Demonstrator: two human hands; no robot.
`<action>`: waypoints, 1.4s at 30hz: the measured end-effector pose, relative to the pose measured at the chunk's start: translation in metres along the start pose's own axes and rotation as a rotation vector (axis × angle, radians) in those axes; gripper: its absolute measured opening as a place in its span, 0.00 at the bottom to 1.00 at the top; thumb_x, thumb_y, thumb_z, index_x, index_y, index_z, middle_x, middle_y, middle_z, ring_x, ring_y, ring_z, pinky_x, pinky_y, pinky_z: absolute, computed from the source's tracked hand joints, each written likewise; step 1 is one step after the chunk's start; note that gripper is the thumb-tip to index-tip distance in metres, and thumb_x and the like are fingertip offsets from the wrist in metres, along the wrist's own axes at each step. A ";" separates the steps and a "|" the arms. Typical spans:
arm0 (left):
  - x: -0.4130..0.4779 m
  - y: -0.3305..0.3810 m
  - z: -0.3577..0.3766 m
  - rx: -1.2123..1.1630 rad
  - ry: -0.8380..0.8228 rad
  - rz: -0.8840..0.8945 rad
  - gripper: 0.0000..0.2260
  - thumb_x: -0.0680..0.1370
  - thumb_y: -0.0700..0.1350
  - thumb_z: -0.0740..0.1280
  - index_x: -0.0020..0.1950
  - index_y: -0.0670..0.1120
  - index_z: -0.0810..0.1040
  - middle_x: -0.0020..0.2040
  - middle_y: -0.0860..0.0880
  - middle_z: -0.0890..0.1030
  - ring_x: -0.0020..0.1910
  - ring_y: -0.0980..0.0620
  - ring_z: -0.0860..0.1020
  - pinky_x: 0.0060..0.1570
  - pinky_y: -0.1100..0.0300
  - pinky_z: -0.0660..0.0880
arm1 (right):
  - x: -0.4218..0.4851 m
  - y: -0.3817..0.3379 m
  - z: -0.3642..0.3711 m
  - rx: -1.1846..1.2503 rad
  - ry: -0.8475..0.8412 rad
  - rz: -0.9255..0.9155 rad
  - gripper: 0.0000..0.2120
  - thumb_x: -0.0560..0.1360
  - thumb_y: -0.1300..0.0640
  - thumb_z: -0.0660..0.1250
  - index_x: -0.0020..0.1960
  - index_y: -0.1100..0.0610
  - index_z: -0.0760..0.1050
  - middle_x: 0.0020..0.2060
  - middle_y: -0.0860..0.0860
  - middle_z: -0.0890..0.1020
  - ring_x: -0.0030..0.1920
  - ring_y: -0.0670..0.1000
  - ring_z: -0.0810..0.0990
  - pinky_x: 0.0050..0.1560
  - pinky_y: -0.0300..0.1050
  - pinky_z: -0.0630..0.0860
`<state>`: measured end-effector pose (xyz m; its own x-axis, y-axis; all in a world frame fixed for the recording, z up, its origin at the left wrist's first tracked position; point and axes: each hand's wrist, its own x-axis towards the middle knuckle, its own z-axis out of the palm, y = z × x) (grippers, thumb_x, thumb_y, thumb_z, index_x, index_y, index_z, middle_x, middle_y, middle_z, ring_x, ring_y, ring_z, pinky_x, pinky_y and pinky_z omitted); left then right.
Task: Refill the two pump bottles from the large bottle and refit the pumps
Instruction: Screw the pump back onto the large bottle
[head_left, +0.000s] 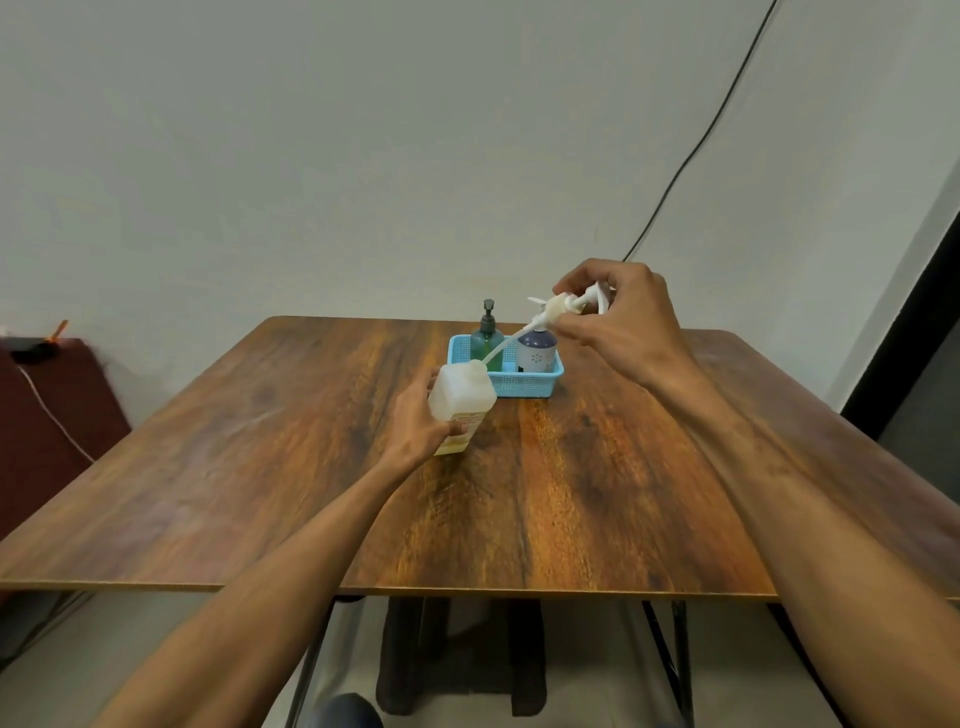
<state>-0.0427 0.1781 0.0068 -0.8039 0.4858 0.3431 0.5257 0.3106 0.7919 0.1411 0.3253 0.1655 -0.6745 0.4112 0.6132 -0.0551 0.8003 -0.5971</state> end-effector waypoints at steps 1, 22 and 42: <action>0.000 0.000 0.000 0.002 0.001 0.001 0.34 0.69 0.39 0.80 0.71 0.46 0.70 0.69 0.45 0.76 0.65 0.48 0.75 0.65 0.46 0.75 | 0.001 0.001 0.003 -0.012 -0.009 -0.001 0.13 0.67 0.60 0.78 0.51 0.56 0.83 0.44 0.50 0.83 0.42 0.47 0.81 0.35 0.34 0.78; -0.010 0.013 0.005 -0.027 -0.044 0.108 0.37 0.68 0.43 0.80 0.75 0.47 0.69 0.69 0.47 0.76 0.64 0.49 0.76 0.66 0.46 0.76 | 0.007 0.045 0.078 0.132 -0.251 0.140 0.13 0.71 0.64 0.77 0.54 0.60 0.82 0.44 0.50 0.83 0.45 0.52 0.82 0.41 0.39 0.81; -0.018 -0.001 0.020 -0.087 -0.106 0.074 0.36 0.69 0.43 0.80 0.74 0.48 0.69 0.68 0.49 0.77 0.61 0.52 0.77 0.57 0.63 0.74 | -0.007 0.079 0.107 0.184 -0.199 0.156 0.16 0.68 0.55 0.81 0.53 0.57 0.81 0.45 0.47 0.81 0.43 0.46 0.78 0.43 0.42 0.75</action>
<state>-0.0230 0.1854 -0.0107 -0.7275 0.5899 0.3503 0.5524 0.2008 0.8091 0.0627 0.3389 0.0580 -0.8150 0.4152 0.4043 -0.0593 0.6342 -0.7709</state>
